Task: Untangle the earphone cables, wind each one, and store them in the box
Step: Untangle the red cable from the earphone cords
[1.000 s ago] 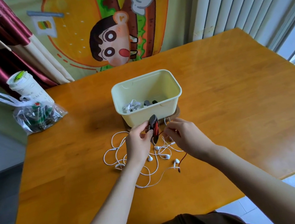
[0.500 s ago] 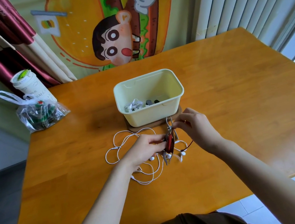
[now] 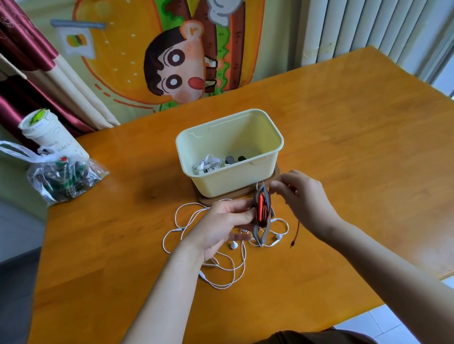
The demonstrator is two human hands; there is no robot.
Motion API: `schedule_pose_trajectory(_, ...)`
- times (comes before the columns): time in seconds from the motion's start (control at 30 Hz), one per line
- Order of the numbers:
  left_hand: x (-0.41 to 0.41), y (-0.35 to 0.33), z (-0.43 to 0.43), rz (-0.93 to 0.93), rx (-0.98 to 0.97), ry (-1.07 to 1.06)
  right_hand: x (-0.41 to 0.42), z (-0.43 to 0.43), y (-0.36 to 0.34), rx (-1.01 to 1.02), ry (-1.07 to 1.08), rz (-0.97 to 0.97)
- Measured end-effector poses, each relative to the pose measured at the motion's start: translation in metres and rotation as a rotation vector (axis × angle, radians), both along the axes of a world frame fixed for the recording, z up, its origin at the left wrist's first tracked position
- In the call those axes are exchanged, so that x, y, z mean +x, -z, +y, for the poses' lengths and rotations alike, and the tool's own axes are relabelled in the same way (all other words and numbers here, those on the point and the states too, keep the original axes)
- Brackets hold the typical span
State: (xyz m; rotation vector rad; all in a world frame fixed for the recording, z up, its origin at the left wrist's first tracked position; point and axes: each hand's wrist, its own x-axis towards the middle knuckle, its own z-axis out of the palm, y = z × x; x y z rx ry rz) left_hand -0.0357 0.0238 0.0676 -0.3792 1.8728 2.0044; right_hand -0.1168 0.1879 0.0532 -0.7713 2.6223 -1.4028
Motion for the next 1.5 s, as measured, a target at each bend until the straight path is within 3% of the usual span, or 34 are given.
schedule_pose_trajectory(0.2,-0.003,0.006,0.005,-0.062,-0.151,-0.031,-0.002,-0.004,-0.005,0.023,-0.03,0.152)
schedule_pose_trajectory(0.87,-0.002,0.013,0.019,-0.052,-0.149,-0.006,0.009,-0.001,0.001,-0.101,0.068,-0.212)
schedule_pose_trajectory(1.1,-0.003,0.017,0.024,-0.015,-0.168,-0.046,0.006,0.0,-0.002,-0.082,0.092,-0.204)
schedule_pose_trajectory(1.3,-0.006,0.015,0.025,0.173,-0.214,-0.173,-0.007,0.002,-0.004,-0.031,0.089,-0.244)
schedule_pose_trajectory(1.4,-0.009,0.009,0.021,0.275,-0.141,-0.203,-0.008,0.003,-0.004,-0.06,0.08,-0.347)
schedule_pose_trajectory(1.5,-0.011,0.009,0.018,0.25,0.005,-0.269,-0.006,0.0,-0.007,-0.092,0.046,-0.372)
